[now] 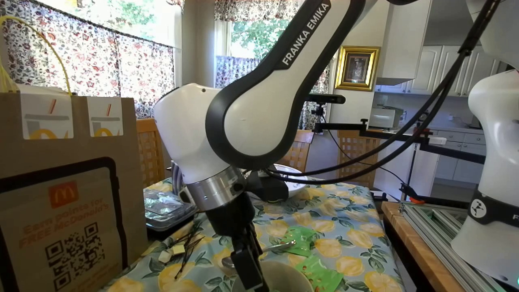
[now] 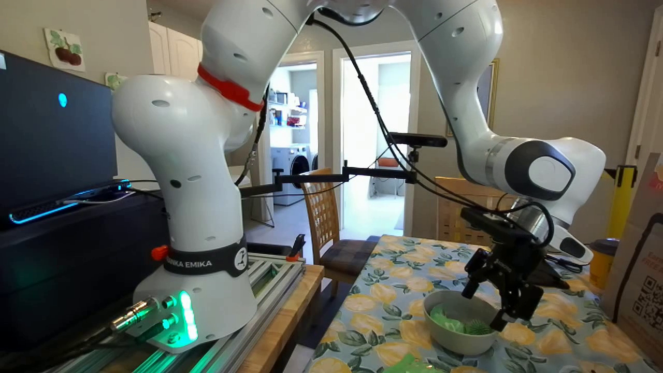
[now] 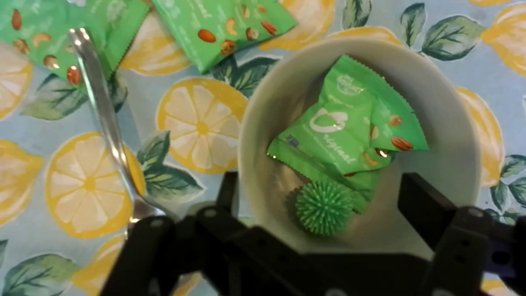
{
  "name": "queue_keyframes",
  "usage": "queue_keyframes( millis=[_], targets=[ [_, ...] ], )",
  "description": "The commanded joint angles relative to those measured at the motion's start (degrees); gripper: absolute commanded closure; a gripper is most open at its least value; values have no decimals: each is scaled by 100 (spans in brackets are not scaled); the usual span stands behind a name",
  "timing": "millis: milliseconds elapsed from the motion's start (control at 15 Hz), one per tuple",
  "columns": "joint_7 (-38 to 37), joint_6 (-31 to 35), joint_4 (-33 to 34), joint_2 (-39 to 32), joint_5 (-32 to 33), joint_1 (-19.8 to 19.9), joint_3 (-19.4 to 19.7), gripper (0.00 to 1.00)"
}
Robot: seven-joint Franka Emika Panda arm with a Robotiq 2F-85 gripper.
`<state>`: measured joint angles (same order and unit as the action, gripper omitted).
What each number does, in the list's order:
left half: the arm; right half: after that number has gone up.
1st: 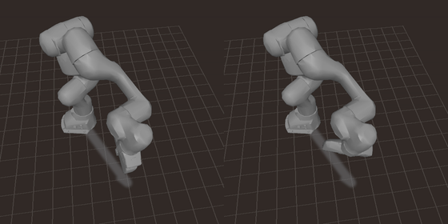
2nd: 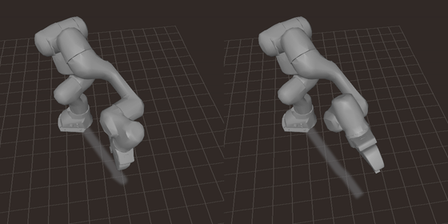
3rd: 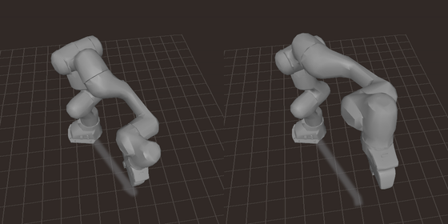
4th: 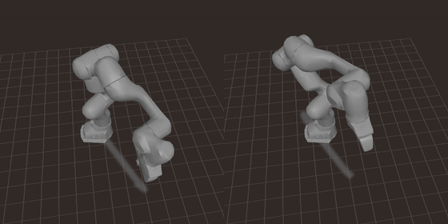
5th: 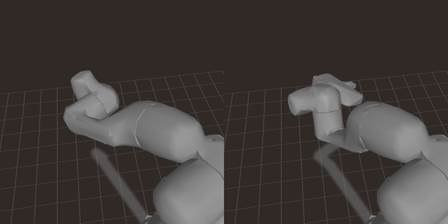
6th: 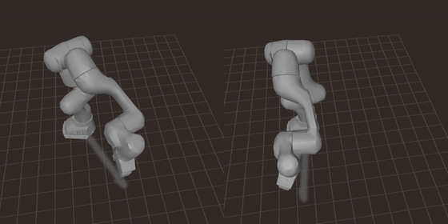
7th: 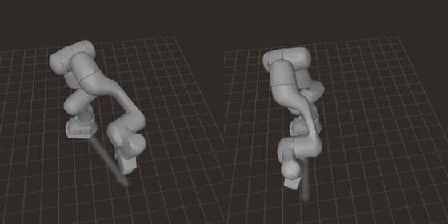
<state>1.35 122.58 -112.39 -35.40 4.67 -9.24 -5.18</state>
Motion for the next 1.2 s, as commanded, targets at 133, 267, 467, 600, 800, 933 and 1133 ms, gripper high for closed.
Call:
queue_keyframes(
  millis=[133, 267, 467, 600, 800, 933, 1133],
  targets=[
    [44, 25, -167, 109, 669, -56, 187, 0],
    [196, 26, -152, 77, 836, -15, 178, 0],
    [306, 97, -178, 65, 1074, -2, 188, 0],
    [231, 172, -179, 41, 1160, -11, 205, 0],
    [188, 309, -145, -1, 1162, 5, 208, 26],
    [180, 384, -146, -13, 1149, 10, 214, 31],
    [185, 492, -158, -26, 1144, 12, 221, 57]
  ],
)
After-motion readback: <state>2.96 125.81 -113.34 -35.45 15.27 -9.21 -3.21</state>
